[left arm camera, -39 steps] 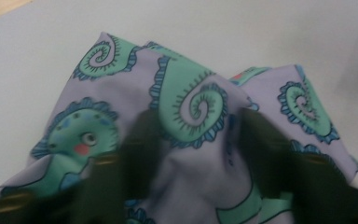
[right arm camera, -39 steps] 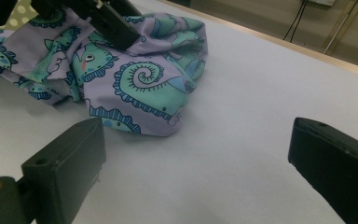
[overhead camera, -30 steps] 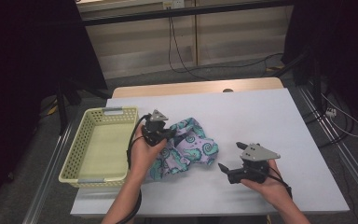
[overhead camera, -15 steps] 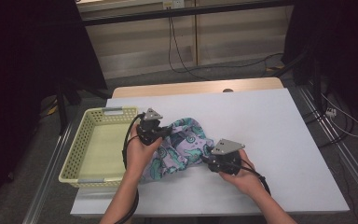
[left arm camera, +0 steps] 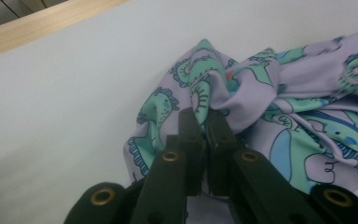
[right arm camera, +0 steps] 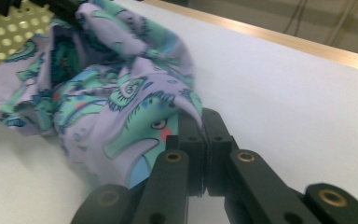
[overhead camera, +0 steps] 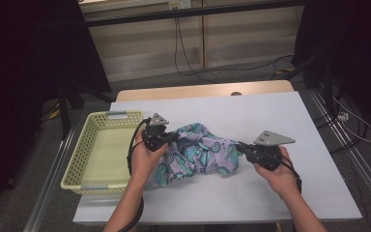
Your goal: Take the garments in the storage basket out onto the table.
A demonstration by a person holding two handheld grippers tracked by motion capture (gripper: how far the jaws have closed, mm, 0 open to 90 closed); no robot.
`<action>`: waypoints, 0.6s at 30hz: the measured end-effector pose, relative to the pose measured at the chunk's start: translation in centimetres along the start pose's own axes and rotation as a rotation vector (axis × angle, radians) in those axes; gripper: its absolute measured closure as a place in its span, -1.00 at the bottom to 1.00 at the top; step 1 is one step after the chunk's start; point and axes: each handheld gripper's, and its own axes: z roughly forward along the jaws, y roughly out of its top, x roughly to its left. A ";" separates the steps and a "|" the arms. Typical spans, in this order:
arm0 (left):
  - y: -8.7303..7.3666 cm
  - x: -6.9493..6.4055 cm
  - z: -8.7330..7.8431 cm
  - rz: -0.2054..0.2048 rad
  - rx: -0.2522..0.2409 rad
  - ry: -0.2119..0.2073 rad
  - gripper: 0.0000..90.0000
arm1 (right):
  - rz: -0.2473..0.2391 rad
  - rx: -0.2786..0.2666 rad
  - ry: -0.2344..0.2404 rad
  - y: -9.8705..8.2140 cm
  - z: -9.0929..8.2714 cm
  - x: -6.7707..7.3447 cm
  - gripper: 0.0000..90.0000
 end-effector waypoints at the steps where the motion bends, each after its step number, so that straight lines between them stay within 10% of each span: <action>1: 0.0 0.0 0.1 -0.003 -0.003 0.002 0.93 | 0.009 -0.003 -0.010 -0.1 -0.3 -0.5 0.99; 10: 0.1 0.3 -0.3 0.005 -0.015 0.047 0.93 | 0.103 -0.005 -0.107 -1.0 -1.6 -4.0 0.98; 18: 0.1 0.3 -0.3 -0.001 -0.026 0.039 0.93 | 0.084 0.004 -0.127 -1.3 -1.7 -4.4 0.98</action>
